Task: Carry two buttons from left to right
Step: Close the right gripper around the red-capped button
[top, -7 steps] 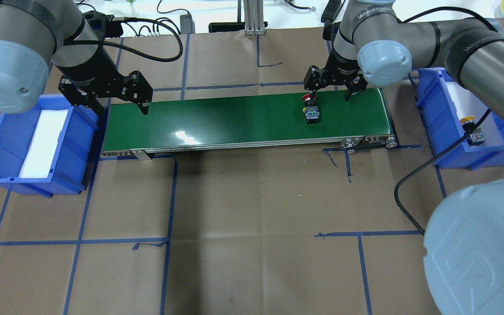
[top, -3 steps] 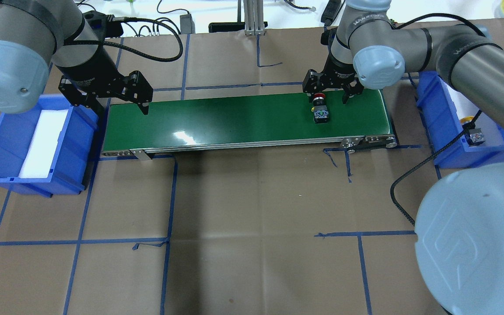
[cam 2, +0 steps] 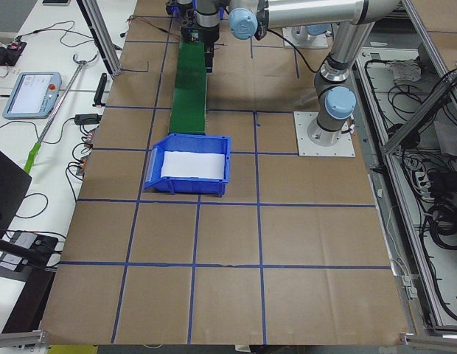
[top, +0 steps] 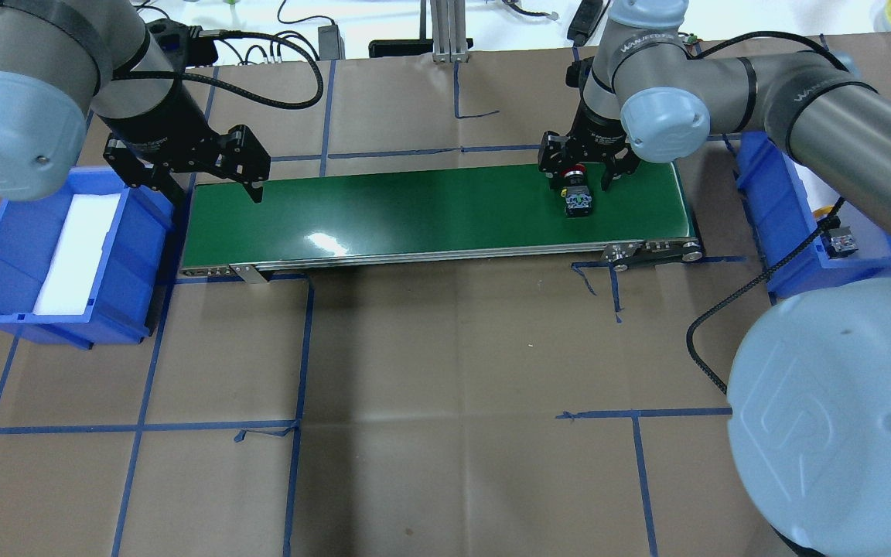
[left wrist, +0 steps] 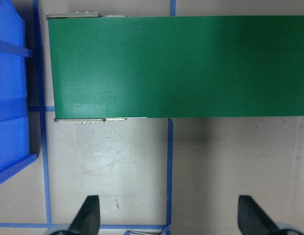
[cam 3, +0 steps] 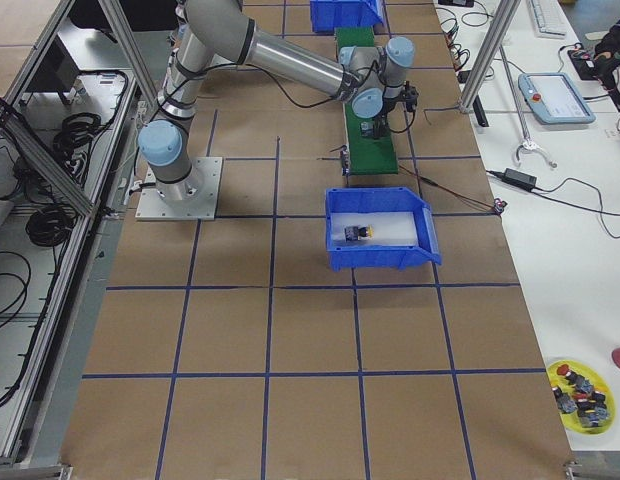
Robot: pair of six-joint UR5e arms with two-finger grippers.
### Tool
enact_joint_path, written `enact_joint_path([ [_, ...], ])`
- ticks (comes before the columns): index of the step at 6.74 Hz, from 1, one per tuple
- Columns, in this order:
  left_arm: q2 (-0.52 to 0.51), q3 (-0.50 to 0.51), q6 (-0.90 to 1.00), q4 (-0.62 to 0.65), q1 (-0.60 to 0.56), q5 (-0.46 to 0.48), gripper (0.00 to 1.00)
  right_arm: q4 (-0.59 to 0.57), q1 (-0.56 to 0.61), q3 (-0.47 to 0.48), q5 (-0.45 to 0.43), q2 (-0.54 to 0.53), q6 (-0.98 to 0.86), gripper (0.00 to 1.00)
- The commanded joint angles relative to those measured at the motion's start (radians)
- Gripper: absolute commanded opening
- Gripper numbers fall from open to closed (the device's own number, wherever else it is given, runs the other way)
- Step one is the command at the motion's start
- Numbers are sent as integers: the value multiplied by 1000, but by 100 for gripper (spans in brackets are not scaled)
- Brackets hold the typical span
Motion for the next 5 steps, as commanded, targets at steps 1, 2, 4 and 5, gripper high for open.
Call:
enact_joint_path([
  [1, 0, 0, 0, 1, 0, -1, 100, 39, 0, 2, -6, -3, -1, 19],
  [2, 0, 0, 0, -1, 0, -1, 100, 93, 0, -13, -8, -11, -6, 5],
  [4, 0, 0, 0, 1, 0, -1, 100, 197, -28, -56, -11, -101, -3, 4],
  [5, 0, 0, 0, -1, 0, -1, 100, 283, -84, -100, -10, -153, -18, 4],
])
